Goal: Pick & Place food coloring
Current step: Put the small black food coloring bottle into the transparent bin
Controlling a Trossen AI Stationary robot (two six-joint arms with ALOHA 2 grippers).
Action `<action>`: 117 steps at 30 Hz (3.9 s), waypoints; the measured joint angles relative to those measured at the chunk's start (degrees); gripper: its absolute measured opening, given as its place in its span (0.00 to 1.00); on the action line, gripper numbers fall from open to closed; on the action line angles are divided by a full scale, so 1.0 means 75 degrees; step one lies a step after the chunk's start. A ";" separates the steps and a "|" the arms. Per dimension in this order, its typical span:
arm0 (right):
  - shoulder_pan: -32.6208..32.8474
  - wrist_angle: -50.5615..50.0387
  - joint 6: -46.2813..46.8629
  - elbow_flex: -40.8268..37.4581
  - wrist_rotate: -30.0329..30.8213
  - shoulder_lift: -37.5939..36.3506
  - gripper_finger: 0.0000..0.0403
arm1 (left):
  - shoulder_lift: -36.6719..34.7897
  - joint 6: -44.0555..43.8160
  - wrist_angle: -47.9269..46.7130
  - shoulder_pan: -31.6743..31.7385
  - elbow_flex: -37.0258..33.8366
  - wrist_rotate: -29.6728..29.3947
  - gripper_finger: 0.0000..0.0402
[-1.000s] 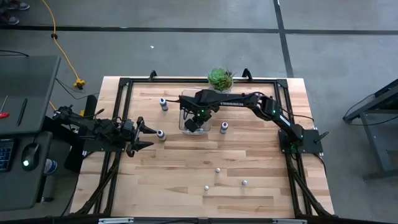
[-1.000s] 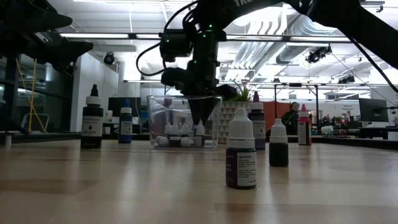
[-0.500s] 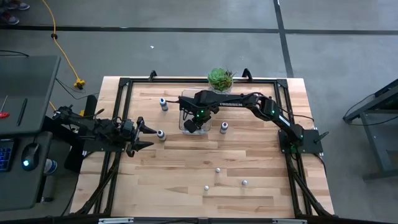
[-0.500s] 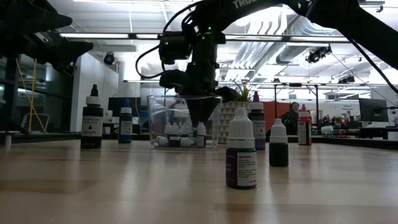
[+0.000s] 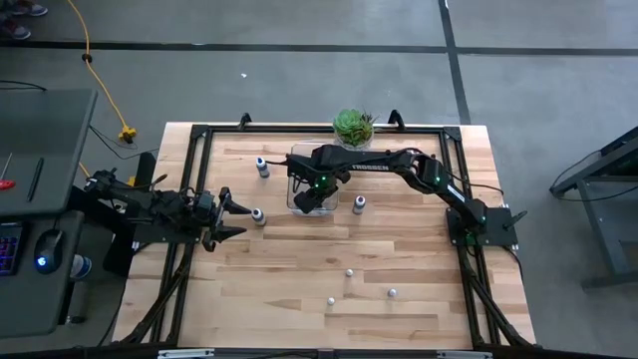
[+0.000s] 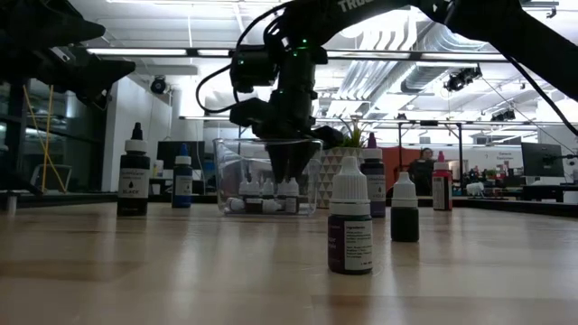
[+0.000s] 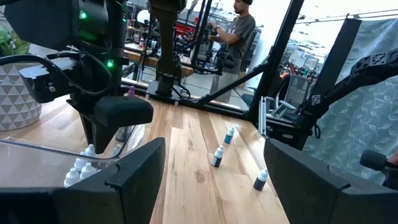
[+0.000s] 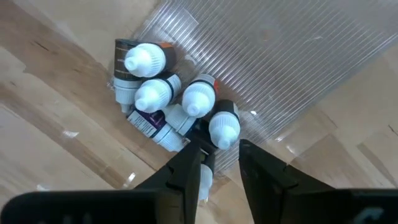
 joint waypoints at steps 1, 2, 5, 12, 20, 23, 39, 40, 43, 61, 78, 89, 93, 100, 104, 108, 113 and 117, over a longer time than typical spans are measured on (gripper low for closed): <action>0.0000 -0.0005 0.0000 0.0000 0.0000 0.0000 0.27 | 0.0000 0.0000 0.0000 0.0000 0.0000 0.0000 0.68; 0.0000 -0.0006 -0.0005 0.0000 0.0000 0.0000 0.28 | 0.0000 0.0000 0.0000 0.0000 0.0000 0.0000 0.68; 0.0000 -0.0005 -0.0015 0.0000 0.0092 0.0000 0.31 | 0.0000 0.0000 0.0000 0.0000 0.0000 0.0000 0.68; 0.0000 -0.0026 -0.0210 0.0035 0.0244 -0.0103 0.32 | 0.0000 0.0000 0.0000 -0.0003 0.0000 0.0000 0.68; -0.0003 0.0110 -0.0594 0.0038 0.0935 -0.0751 0.33 | -0.0002 0.0000 0.0000 -0.0003 0.0000 0.0000 0.68; 0.0003 0.0335 -0.0815 0.0038 0.1008 -0.1128 0.33 | -0.0003 0.0000 0.0000 0.0000 0.0000 0.0000 0.68; 0.2009 -0.0972 -0.0366 0.0047 0.1990 -0.3170 0.33 | -0.0003 0.0000 0.0000 -0.0002 0.0000 0.0002 0.68; 0.2185 -0.1196 -0.0108 0.0047 0.1965 -0.3256 0.33 | -0.0003 0.0000 0.0000 -0.0002 0.0000 0.0002 0.68; 0.2671 -0.1706 0.0633 0.0047 0.1686 -0.3360 0.33 | -0.0003 0.0000 0.0000 0.0000 0.0000 0.0000 0.68; 0.4669 -0.1397 -0.1062 -0.2207 0.0923 -0.3360 0.33 | -0.0003 0.0000 0.0000 -0.0002 0.0000 0.0001 0.68; 0.4908 0.3200 -0.1792 -0.5849 0.0940 -0.4162 0.53 | -0.0003 0.0000 0.0000 -0.0002 0.0000 0.0000 0.68; 0.4913 0.5228 -0.3144 -0.6900 0.1572 -0.4170 0.58 | -0.0003 0.0000 0.0000 0.0000 0.0000 0.0000 0.68; 0.4854 0.5772 -0.3069 -0.7226 0.1746 -0.4170 0.58 | -0.0003 0.0000 0.0000 -0.0003 0.0000 0.0000 0.68; 0.4825 0.6168 -0.2754 -0.7702 0.1719 -0.4173 0.58 | -0.0003 0.0000 0.0000 0.0000 0.0000 0.0003 0.68; 0.4738 0.6618 -0.2384 -0.7916 0.1625 -0.4173 0.58 | -0.0003 0.0000 0.0000 -0.0001 0.0000 0.0000 0.68; 0.4689 0.6730 -0.2172 -0.7938 0.1635 -0.4173 0.58 | -0.0003 0.0000 0.0000 -0.0003 0.0000 0.0000 0.68; 0.4701 0.6786 -0.2186 -0.7938 0.1617 -0.4173 0.57 | -0.0003 0.0000 0.0000 -0.0001 0.0000 0.0000 0.68; 0.4698 0.6810 -0.2189 -0.7938 0.1625 -0.4173 0.53 | -0.0003 0.0000 0.0000 -0.0003 0.0000 0.0000 0.68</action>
